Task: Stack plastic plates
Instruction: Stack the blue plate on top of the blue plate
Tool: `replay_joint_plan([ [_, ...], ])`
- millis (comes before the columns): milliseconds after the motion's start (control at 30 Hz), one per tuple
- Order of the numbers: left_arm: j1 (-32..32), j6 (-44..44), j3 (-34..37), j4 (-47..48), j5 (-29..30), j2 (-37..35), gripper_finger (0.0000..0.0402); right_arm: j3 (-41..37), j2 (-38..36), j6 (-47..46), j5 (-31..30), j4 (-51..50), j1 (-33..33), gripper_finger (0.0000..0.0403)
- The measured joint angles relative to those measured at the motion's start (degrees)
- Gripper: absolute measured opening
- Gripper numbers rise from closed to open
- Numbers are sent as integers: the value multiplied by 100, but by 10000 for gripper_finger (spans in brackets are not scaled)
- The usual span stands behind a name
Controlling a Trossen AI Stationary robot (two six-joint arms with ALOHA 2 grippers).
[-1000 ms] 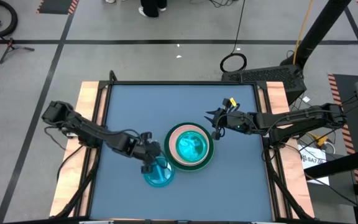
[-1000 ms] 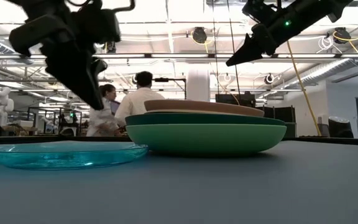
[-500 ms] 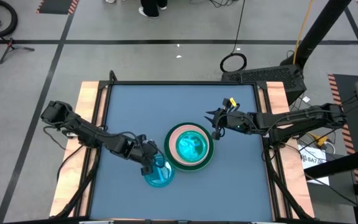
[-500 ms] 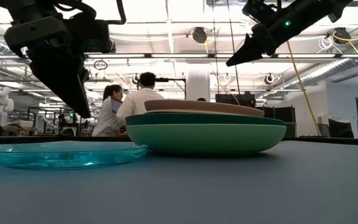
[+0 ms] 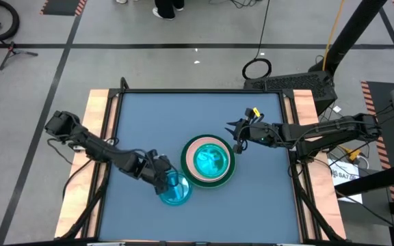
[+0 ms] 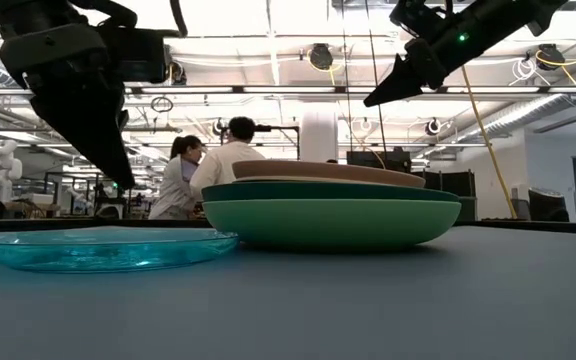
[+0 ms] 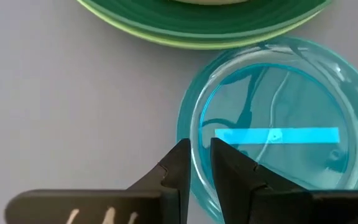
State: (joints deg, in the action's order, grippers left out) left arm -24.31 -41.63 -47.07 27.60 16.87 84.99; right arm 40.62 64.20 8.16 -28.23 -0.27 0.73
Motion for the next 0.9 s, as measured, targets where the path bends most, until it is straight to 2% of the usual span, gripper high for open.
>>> replay_joint_plan([
  [167,-113,-96,0,47,511,0,68,0,0,0,0,-2,0,86],
  [333,-73,-55,-2,112,397,0,65,0,0,0,0,-2,0,86],
  [500,-68,-92,-2,239,166,0,13,0,0,0,0,-2,0,86],
  [567,-68,-90,-2,238,166,0,9,0,0,0,0,-2,0,86],
  [733,-68,-252,-2,246,212,0,39,0,0,0,2,-2,0,86],
  [900,-68,-445,-2,279,244,0,100,0,0,0,0,-2,0,86],
])
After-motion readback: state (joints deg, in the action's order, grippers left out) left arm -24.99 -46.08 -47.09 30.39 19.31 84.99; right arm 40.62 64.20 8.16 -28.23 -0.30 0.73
